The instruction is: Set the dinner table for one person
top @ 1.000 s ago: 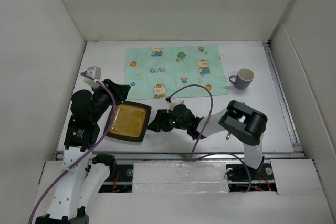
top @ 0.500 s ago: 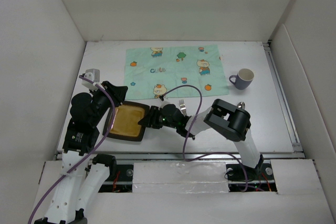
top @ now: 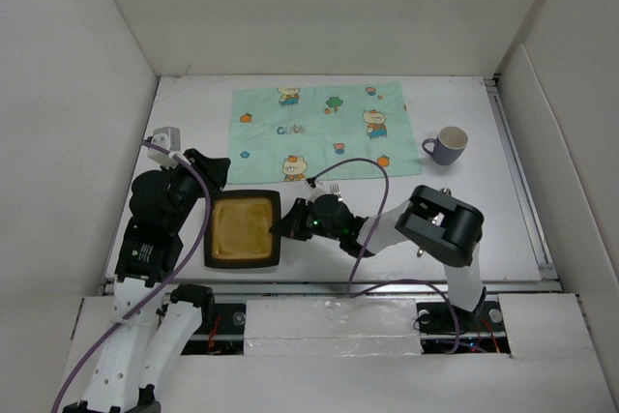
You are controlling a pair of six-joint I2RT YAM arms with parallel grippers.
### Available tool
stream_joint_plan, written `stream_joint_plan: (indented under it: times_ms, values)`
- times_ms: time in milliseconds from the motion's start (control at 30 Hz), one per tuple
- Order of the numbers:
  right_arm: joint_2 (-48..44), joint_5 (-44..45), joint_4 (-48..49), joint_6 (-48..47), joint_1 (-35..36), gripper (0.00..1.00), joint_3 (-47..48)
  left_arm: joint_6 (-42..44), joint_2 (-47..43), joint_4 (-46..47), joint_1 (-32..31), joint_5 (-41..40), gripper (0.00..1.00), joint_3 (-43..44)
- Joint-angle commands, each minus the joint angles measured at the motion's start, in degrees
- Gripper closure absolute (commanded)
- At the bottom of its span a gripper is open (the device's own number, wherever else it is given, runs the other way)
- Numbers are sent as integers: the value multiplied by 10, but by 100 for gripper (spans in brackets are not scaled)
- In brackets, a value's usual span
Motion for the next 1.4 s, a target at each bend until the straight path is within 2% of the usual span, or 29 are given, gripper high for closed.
stream_joint_plan:
  times_ms: [0,133,167,267,300,433,633,967,1133,1167,1200,1300,1367]
  values:
    - [-114,-36,14,-61,-27,100,7,-2,-1,13,-3,-51,78,31]
    - [-200,-117,-33,-72,-117,100,28,-23,1,4,-3,-116,77,53]
    - [-223,-139,-53,-78,-159,100,46,-25,-2,3,-3,-120,76,51]
    - [-241,-162,-156,-127,-219,100,99,-31,-1,4,-3,-124,75,46]
    - [-239,-171,-179,-141,-259,100,110,-33,1,1,-3,-128,73,46]
    - [-184,-233,-253,-173,-343,100,207,-28,-6,2,-3,-116,72,36]
    - [-76,-269,-318,-189,-403,100,339,-22,-3,5,-3,-95,72,25]
    - [16,-297,-248,-118,-422,100,378,-17,6,12,-3,-59,72,21]
    - [25,-278,-145,-61,-422,100,347,-17,9,10,-3,-59,72,21]
    - [26,-276,-120,-26,-422,100,337,-17,5,11,-3,-58,72,21]
    - [26,-275,-68,-9,-422,100,318,-17,7,11,-3,-60,72,21]
    - [35,-258,6,42,-422,100,293,-17,13,10,-3,-56,72,21]
    - [45,-248,13,53,-422,100,292,-15,11,12,-3,-53,72,19]
